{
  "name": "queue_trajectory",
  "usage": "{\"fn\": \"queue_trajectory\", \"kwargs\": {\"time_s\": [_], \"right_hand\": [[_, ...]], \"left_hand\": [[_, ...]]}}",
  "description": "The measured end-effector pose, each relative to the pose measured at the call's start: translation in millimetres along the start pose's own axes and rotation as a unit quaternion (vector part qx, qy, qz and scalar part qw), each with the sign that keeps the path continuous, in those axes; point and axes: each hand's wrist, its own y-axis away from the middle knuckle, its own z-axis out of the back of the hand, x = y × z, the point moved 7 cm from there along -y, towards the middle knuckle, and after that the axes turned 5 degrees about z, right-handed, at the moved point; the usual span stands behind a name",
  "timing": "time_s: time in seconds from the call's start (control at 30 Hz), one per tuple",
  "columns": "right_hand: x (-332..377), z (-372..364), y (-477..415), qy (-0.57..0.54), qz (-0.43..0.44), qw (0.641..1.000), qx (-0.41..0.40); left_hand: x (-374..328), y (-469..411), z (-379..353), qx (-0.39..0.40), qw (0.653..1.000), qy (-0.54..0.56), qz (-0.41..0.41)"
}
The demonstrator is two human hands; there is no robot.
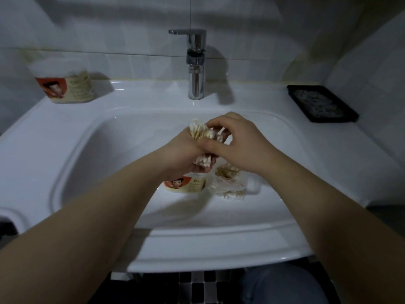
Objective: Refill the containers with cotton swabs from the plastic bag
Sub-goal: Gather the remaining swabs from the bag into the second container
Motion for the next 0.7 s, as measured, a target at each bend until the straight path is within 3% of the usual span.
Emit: {"fn": "queue_trajectory", "kwargs": {"time_s": [0.23, 0.53, 0.7], "right_hand": [[-3, -13, 1, -0.034, -0.070, 0.997, 0.023], [8, -20, 1, -0.006, -0.019, 0.998, 0.054], [18, -21, 8, -0.036, -0.035, 0.997, 0.060]], "left_hand": [[6, 2, -14, 0.024, 0.984, -0.174, -0.023], [13, 0, -2, -0.018, 0.978, -0.204, 0.035], [9, 6, -9, 0.048, 0.967, -0.250, 0.008]]}}
